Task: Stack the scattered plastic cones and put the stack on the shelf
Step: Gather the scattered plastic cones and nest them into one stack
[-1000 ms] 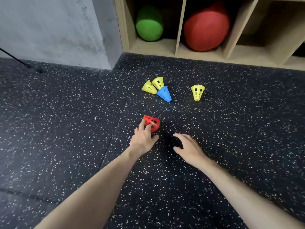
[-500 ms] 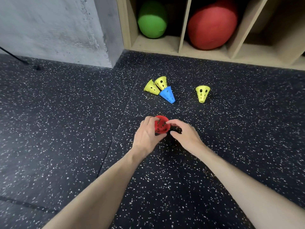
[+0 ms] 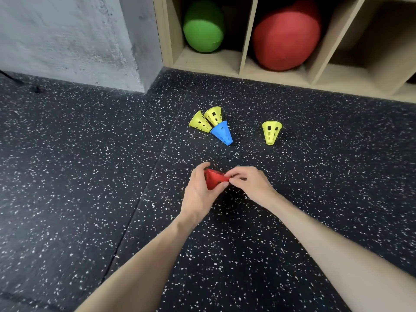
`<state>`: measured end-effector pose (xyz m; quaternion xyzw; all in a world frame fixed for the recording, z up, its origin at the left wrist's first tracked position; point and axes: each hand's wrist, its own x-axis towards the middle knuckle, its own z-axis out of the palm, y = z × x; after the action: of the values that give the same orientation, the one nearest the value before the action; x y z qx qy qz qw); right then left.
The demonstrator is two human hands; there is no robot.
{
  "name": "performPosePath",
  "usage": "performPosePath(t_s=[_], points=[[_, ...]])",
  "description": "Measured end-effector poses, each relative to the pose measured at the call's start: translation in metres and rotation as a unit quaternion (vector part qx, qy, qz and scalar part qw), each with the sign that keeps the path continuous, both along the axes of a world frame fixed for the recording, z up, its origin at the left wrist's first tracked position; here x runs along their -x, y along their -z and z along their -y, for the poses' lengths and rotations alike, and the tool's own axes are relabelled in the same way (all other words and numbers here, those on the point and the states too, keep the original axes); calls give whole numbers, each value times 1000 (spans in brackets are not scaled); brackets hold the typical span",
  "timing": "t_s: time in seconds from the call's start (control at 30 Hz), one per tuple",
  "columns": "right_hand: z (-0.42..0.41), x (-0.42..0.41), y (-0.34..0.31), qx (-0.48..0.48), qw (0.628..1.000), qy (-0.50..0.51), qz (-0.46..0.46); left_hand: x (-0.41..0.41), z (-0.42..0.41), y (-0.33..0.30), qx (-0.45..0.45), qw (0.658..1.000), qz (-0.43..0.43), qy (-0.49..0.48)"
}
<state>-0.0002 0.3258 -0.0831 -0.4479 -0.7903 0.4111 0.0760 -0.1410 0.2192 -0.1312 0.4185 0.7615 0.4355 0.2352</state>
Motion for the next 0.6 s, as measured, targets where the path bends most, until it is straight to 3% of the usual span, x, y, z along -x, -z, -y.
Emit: performPosePath(t_s=[0.37, 0.6], points=[[-69, 11, -1, -37, 994, -53, 89, -14, 2, 26, 5, 998, 39, -55], [-99, 30, 1, -71, 991, -69, 86, -26, 14, 39, 4, 998, 20, -65]])
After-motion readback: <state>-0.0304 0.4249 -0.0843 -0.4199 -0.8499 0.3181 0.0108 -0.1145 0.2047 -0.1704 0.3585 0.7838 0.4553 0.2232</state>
